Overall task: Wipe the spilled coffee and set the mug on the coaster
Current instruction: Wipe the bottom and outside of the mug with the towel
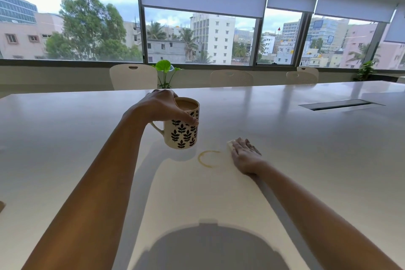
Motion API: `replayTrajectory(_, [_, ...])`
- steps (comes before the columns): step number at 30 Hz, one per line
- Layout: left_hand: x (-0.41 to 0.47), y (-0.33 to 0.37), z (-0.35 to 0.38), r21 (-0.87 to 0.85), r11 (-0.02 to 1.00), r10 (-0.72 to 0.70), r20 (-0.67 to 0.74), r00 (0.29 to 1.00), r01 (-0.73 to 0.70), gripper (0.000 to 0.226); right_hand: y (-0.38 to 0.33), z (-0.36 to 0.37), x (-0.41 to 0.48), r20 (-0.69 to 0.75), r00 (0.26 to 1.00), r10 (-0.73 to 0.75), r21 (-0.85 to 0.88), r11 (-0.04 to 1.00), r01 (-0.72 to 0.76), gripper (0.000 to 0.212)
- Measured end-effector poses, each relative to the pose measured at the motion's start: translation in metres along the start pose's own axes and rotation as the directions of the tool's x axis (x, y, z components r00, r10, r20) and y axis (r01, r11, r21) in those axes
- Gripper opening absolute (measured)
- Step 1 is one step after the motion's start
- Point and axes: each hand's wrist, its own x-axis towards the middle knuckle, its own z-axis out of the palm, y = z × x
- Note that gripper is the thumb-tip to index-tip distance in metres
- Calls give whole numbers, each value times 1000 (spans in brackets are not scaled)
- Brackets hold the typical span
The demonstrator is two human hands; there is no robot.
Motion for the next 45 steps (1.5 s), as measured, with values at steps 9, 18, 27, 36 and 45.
replayTrajectory(9, [1,-2,-3,15,1000,4,2,1000,-4,76,-95,20,-15,139,887,-441,74,897,435,51])
replayTrajectory(18, [-2,-3,-8,-9,1000,-5,13,1000,5,76,-19,-4,-47,135,907,-399,-13,915,404,49])
replayTrajectory(27, [-8,-2,-6,-12,1000,-11,10,1000,11,73,-14,-4,-77,122,973,-198,34,980,195,51])
replayTrajectory(36, [-7,8,-10,11,1000,3,7,1000,-3,72,-95,3,-124,27,838,-546,414,769,487,41])
replayTrajectory(45, [-5,8,-20,-7,1000,10,5,1000,-10,69,-46,-14,-59,-420,905,-73,199,965,171,37])
